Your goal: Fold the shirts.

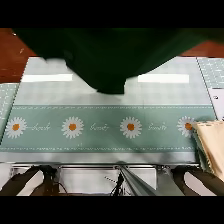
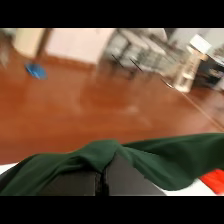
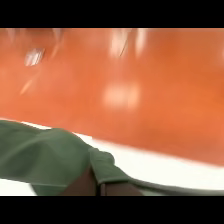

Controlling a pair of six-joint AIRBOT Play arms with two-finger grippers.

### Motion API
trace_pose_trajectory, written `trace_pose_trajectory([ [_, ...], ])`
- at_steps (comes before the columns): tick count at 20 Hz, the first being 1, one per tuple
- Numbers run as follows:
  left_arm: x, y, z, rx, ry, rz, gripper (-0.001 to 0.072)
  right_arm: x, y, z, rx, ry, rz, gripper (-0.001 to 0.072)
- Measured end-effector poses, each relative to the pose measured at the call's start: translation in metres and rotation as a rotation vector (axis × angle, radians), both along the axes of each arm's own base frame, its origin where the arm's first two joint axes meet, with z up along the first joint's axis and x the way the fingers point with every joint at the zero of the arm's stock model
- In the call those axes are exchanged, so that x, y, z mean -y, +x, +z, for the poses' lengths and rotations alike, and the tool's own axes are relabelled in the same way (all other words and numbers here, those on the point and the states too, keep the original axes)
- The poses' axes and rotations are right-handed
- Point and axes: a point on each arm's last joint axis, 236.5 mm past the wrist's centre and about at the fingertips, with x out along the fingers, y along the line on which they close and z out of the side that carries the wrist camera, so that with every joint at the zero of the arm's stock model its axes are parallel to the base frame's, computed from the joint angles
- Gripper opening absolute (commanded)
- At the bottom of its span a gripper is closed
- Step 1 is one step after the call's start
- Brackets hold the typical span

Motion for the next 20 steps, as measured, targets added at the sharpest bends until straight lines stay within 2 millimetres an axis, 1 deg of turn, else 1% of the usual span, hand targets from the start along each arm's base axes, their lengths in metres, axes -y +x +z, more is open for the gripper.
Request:
trace_pose_trajectory([
  [2, -0.015, -0.045, 0.039, 0.116, 0.070, 0.119, 0.0023, 0.008, -0.051, 0.033, 0.110, -0.049, -0.069, 0.0022],
  [3, -0.021, -0.068, 0.053, 0.167, 0.105, 0.180, 0.0023, 0.012, -0.074, 0.043, 0.151, -0.063, -0.098, 0.0022],
  [5, -0.033, -0.112, 0.073, 0.258, 0.184, 0.312, 0.0023, 0.019, -0.115, 0.054, 0.207, -0.081, -0.160, 0.0023],
  [6, -0.037, -0.134, 0.082, 0.299, 0.216, 0.371, 0.0023, 0.022, -0.133, 0.056, 0.224, -0.086, -0.183, 0.0023],
  [8, -0.044, -0.167, 0.093, 0.364, 0.271, 0.475, 0.0023, 0.024, -0.160, 0.052, 0.224, -0.090, -0.211, 0.0023],
  [10, -0.051, -0.184, 0.093, 0.374, 0.308, 0.546, 0.0023, 0.024, -0.177, 0.042, 0.193, -0.092, -0.220, 0.0023],
  [11, -0.053, -0.187, 0.092, 0.370, 0.309, 0.560, 0.0023, 0.024, -0.182, 0.032, 0.156, -0.098, -0.219, 0.0023],
  [12, -0.056, -0.185, 0.084, 0.338, 0.313, 0.568, 0.0023, 0.021, -0.184, 0.021, 0.117, -0.097, -0.206, 0.0023],
  [13, -0.059, -0.177, 0.074, 0.294, 0.311, 0.566, 0.0023, 0.016, -0.183, 0.008, 0.070, -0.096, -0.182, 0.0023],
  [14, -0.062, -0.167, 0.063, 0.253, 0.302, 0.557, 0.0023, 0.010, -0.180, -0.008, 0.010, -0.092, -0.149, 0.0023],
  [15, -0.064, -0.151, 0.047, 0.194, 0.289, 0.531, 0.0023, 0.005, -0.175, -0.022, -0.042, -0.084, -0.121, 0.0023],
  [17, -0.069, -0.112, 0.004, 0.053, 0.251, 0.463, 0.0023, -0.004, -0.157, -0.059, -0.166, -0.064, -0.060, 0.0023],
  [19, -0.069, -0.066, -0.052, -0.105, 0.206, 0.362, 0.0023, -0.007, -0.130, -0.098, -0.267, -0.035, -0.028, 0.0023],
  [20, -0.067, -0.047, -0.078, -0.173, 0.185, 0.312, 0.0023, -0.007, -0.113, -0.121, -0.319, -0.013, -0.023, 0.0023],
])
